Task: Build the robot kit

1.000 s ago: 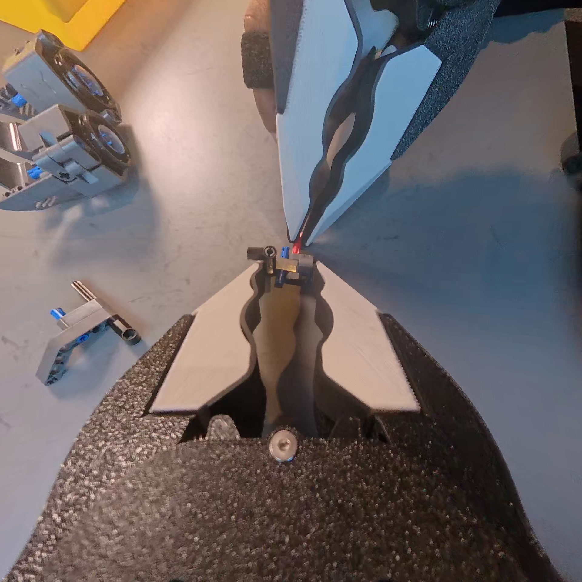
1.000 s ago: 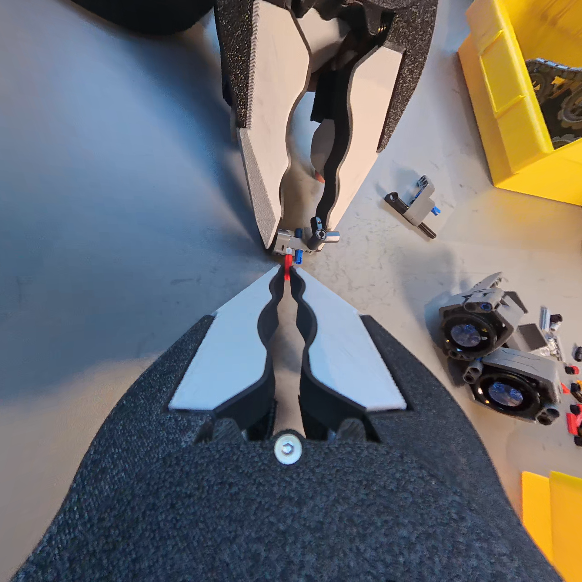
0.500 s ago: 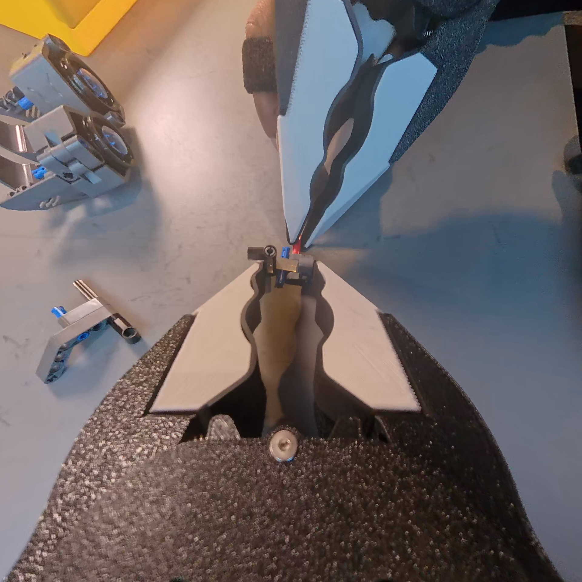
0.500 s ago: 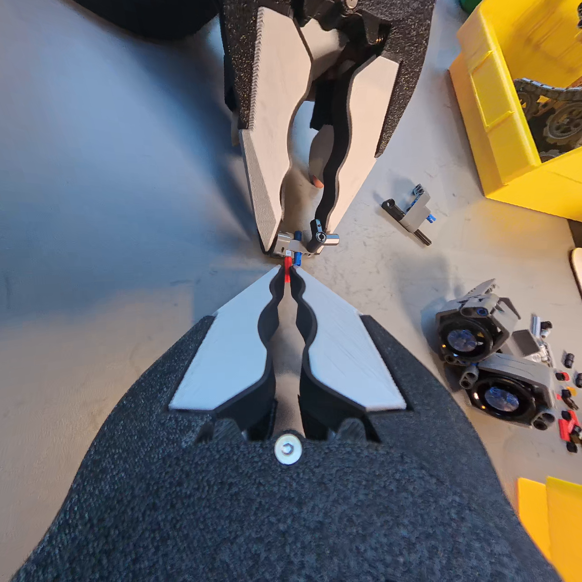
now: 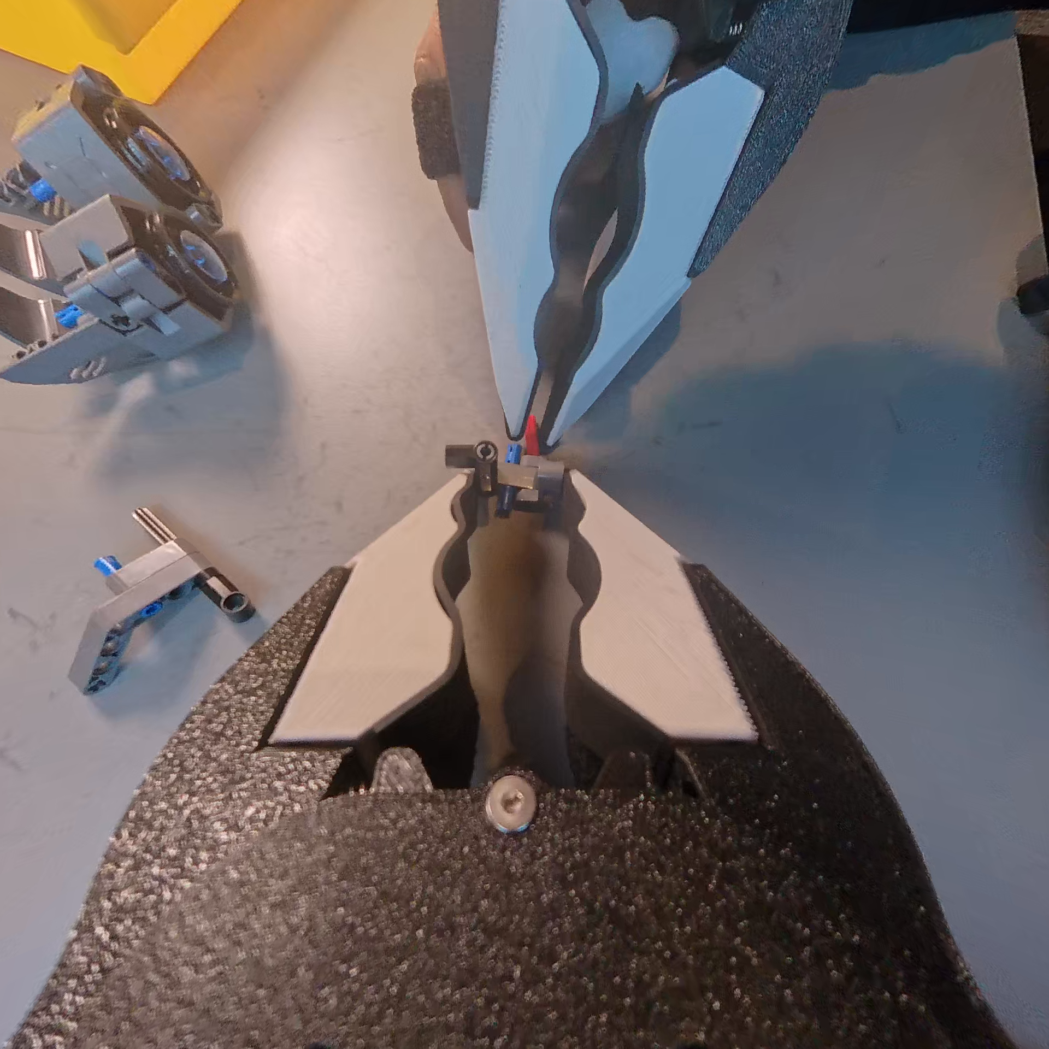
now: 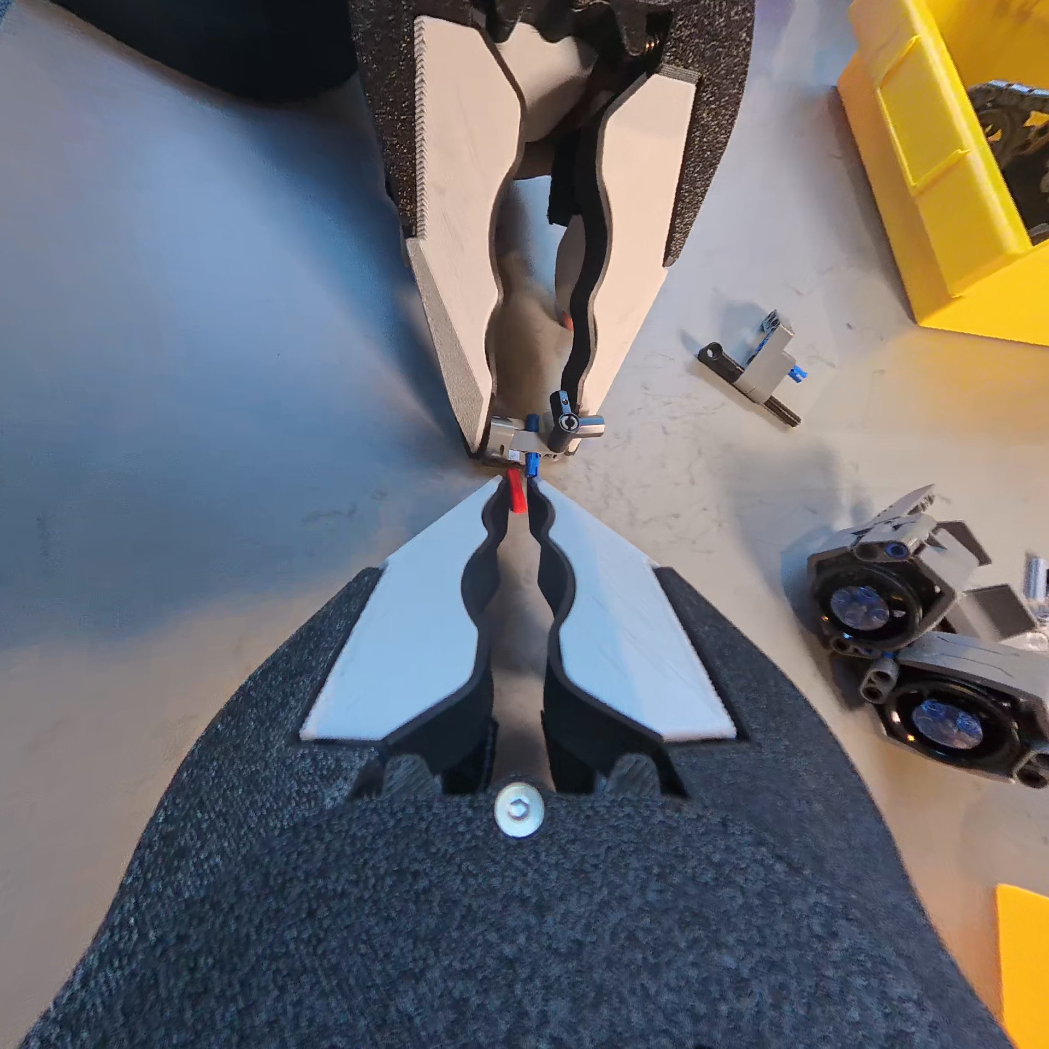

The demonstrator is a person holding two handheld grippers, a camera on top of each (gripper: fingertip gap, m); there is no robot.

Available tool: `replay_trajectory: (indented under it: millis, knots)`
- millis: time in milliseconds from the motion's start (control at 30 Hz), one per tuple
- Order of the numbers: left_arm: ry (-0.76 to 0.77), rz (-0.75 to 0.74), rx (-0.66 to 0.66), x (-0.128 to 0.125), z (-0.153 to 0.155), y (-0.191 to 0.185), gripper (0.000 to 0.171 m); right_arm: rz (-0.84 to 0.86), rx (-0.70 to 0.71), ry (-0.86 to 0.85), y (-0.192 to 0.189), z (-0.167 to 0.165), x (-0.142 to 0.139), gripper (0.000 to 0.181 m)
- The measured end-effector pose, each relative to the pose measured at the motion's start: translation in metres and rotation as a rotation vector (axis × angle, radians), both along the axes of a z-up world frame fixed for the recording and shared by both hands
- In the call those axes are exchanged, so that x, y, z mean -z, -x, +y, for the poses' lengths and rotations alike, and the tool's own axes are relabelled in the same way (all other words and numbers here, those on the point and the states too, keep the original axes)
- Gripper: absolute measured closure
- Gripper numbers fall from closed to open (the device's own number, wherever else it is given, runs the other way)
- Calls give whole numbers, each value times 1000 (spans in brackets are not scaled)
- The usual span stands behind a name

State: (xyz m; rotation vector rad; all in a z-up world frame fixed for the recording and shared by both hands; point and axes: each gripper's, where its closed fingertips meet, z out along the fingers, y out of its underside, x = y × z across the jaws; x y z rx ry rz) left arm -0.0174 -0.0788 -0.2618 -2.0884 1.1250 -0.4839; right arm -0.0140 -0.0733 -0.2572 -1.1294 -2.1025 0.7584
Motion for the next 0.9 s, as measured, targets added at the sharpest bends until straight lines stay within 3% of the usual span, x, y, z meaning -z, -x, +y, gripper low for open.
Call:
replay_trajectory:
  millis: [400,900]
  knots:
    - [-3,3,13,0,-2,-1,143,-107,9,191,-9,4,-1,171]
    - [-30,25,18,1,-3,-1,142,-163,36,211,-6,1,3,180]
